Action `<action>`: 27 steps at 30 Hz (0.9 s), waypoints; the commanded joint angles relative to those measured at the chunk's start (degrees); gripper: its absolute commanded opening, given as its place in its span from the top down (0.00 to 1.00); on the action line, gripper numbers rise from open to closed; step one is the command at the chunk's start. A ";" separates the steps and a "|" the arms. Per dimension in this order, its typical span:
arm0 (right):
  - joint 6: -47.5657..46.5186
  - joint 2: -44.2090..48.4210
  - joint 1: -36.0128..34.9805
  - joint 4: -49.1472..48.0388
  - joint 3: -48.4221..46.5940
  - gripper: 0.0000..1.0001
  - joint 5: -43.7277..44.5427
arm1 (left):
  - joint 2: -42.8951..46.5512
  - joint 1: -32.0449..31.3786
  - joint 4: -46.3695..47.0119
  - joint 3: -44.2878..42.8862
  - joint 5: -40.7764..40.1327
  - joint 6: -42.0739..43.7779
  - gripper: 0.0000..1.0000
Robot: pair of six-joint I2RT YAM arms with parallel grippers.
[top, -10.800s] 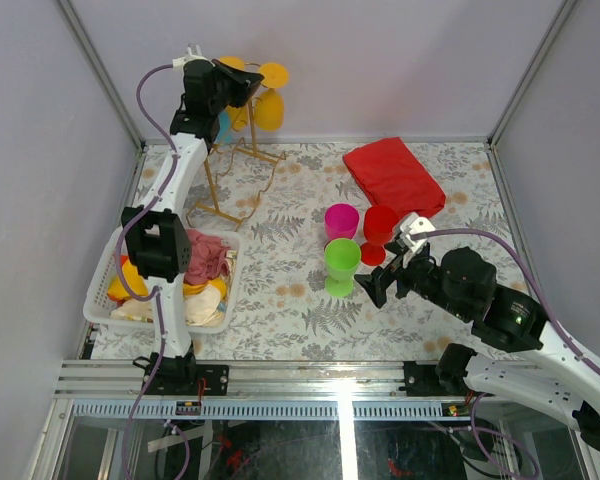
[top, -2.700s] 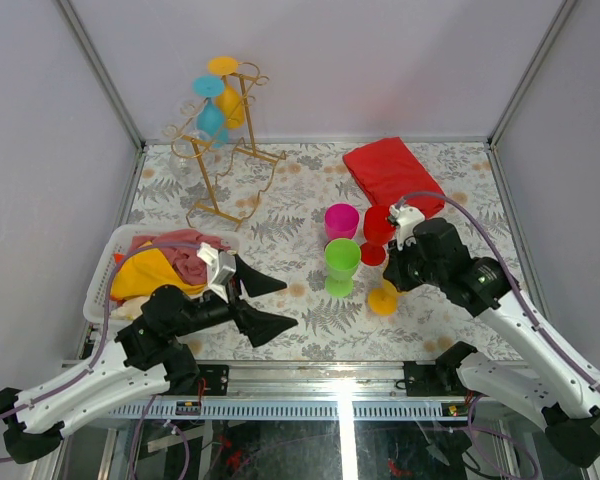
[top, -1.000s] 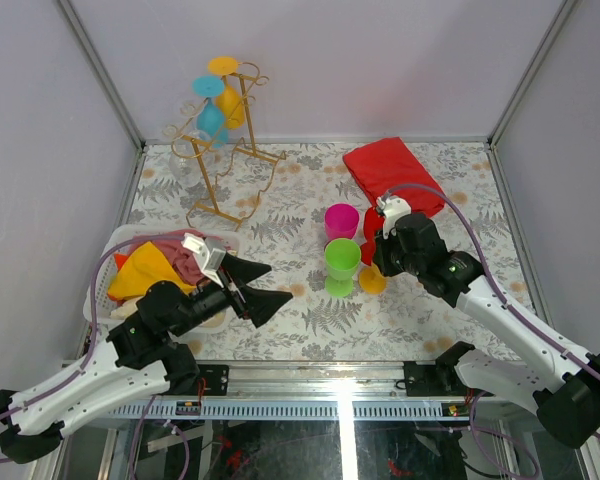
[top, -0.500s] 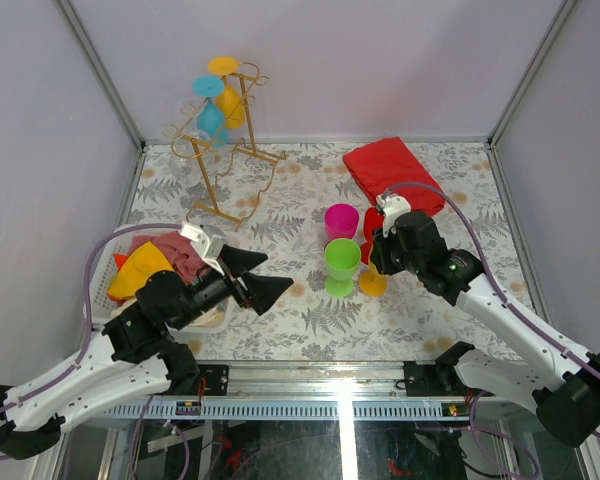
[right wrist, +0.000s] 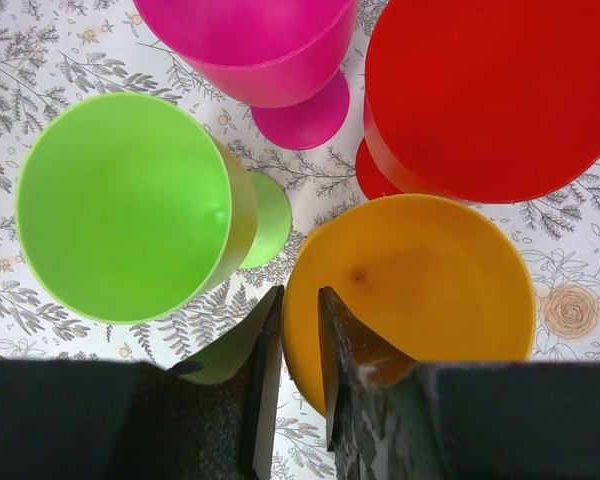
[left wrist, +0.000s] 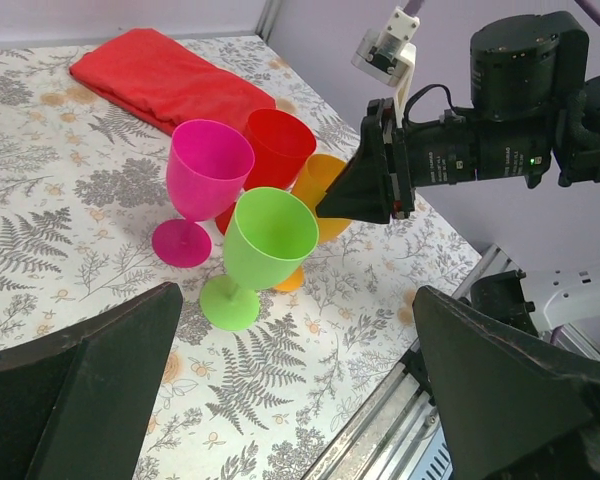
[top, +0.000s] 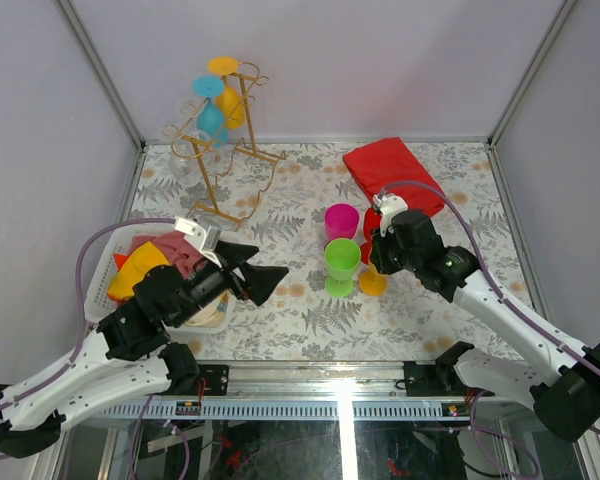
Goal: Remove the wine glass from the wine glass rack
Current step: Place the wine glass at the center of the board.
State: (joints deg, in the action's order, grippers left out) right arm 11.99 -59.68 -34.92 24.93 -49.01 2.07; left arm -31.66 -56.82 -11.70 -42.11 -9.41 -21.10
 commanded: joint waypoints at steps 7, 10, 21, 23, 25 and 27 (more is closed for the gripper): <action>-0.25 0.24 -0.24 -3.94 -0.02 0.75 2.40 | 2.06 0.21 -0.85 -1.73 -4.81 -0.06 0.00; 0.08 0.48 -0.24 -5.49 1.28 0.75 3.11 | 1.65 0.21 -1.16 -2.37 -4.88 0.05 0.00; 0.89 3.51 -0.24 -5.76 -0.11 0.59 -1.66 | -0.01 0.24 -2.68 -4.96 -6.04 -0.07 0.00; 1.41 4.61 -0.26 -5.70 -0.79 0.57 -3.12 | -0.23 0.22 -3.26 -5.80 -6.42 -0.34 0.00; 2.12 5.91 -0.22 -5.45 -1.64 0.55 -4.02 | -0.96 0.16 -4.90 -7.34 -7.64 -0.38 0.00; 2.92 7.40 -0.23 -5.21 -2.51 0.54 -3.94 | -2.23 0.28 -6.72 -10.03 -9.21 -0.24 0.00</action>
State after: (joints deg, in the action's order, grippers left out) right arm 13.06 -55.59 -34.92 22.00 -47.40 0.21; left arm -32.29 -56.82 -15.92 -47.22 -14.66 -21.19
